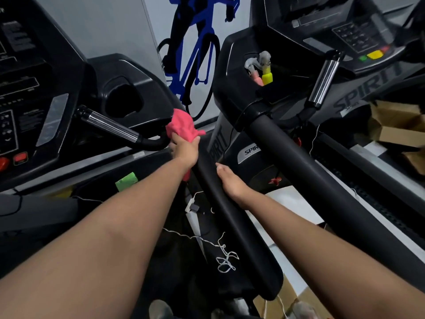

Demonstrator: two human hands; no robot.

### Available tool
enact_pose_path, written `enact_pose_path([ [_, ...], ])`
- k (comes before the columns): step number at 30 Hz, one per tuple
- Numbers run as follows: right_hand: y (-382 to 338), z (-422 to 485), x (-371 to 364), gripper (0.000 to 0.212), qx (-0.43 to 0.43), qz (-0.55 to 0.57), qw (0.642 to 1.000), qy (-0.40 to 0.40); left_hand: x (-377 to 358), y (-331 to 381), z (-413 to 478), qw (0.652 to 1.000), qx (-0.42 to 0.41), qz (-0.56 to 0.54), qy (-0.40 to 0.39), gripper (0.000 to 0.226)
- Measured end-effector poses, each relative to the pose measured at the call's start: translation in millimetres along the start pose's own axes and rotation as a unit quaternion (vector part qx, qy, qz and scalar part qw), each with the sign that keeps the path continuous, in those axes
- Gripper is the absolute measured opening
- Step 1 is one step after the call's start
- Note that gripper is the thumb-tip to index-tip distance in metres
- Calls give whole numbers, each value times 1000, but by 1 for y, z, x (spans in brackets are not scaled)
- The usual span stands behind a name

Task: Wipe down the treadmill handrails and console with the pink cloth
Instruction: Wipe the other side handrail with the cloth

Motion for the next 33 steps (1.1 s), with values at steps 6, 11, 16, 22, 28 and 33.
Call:
enact_pose_path([
  [6,32,4,28,31,-105,70,990,66,-12,16,-49,941,-246,229,-28,64],
  [11,8,3,66,21,-15,190,957,219,-32,15,-102,885,-338,315,-54,51],
  [16,-38,-9,56,27,90,121,976,157,-52,18,-139,942,-250,194,-114,30],
  [22,-29,-33,-1,50,123,-148,981,-16,20,-4,-90,980,-76,-175,49,17],
  [28,-15,-87,-14,93,85,-472,874,76,19,-29,-37,995,-19,-98,3,40],
  [33,-26,-72,-19,91,67,-492,861,108,15,-24,-33,996,-36,-80,-19,42],
])
Point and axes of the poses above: each hand's wrist, its own z-axis towards the middle knuckle, its own x-axis out of the back of the hand, y = z × x, the point moved 7 cm from there along z, towards the middle knuckle, and after that the axes turned 2 degrees about -z, right-handed, at the moved point
